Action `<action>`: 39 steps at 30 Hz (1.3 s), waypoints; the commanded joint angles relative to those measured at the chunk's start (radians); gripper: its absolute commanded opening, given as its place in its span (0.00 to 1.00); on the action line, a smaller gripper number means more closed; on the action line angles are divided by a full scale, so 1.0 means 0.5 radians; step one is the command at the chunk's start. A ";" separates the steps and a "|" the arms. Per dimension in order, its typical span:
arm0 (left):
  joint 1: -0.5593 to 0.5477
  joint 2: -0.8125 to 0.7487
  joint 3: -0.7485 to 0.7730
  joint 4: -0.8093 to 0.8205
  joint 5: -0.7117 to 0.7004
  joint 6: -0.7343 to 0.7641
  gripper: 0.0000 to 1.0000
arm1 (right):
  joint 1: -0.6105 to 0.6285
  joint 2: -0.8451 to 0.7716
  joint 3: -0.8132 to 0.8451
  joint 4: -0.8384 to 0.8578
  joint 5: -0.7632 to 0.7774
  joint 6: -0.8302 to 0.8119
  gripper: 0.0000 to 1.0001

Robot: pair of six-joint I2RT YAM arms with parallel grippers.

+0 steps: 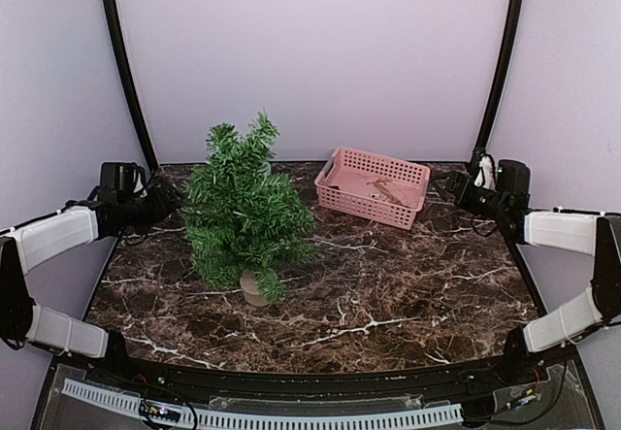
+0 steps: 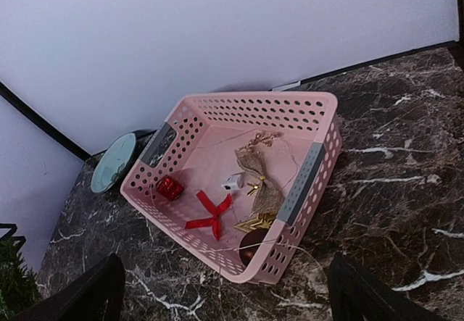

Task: Decorate the small christmas tree

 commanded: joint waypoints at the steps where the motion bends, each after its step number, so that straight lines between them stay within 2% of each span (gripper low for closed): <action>1: -0.058 -0.158 -0.205 -0.023 0.082 -0.125 0.99 | 0.126 0.011 -0.029 0.109 -0.084 -0.097 0.98; 9: -0.105 -0.452 -0.575 -0.179 0.346 -0.224 0.98 | 0.298 -0.033 0.016 -0.026 -0.204 -0.185 0.98; 15: -0.134 -0.634 -0.800 -0.188 0.693 -0.315 0.90 | 0.434 -0.095 0.048 -0.239 -0.250 -0.268 0.98; 20: -0.248 -0.671 -0.906 -0.158 0.842 -0.336 0.84 | 0.543 -0.130 0.015 -0.365 -0.242 -0.353 0.98; 25: -0.492 -0.533 -1.023 0.207 0.947 -0.503 0.74 | 0.571 -0.138 -0.020 -0.363 -0.253 -0.343 0.99; 31: -0.785 -0.145 -1.015 0.806 0.957 -0.669 0.66 | 0.575 -0.164 -0.016 -0.389 -0.255 -0.354 0.99; 39: -0.959 0.249 -0.900 1.149 0.890 -0.753 0.61 | 0.576 -0.195 -0.037 -0.387 -0.263 -0.345 0.98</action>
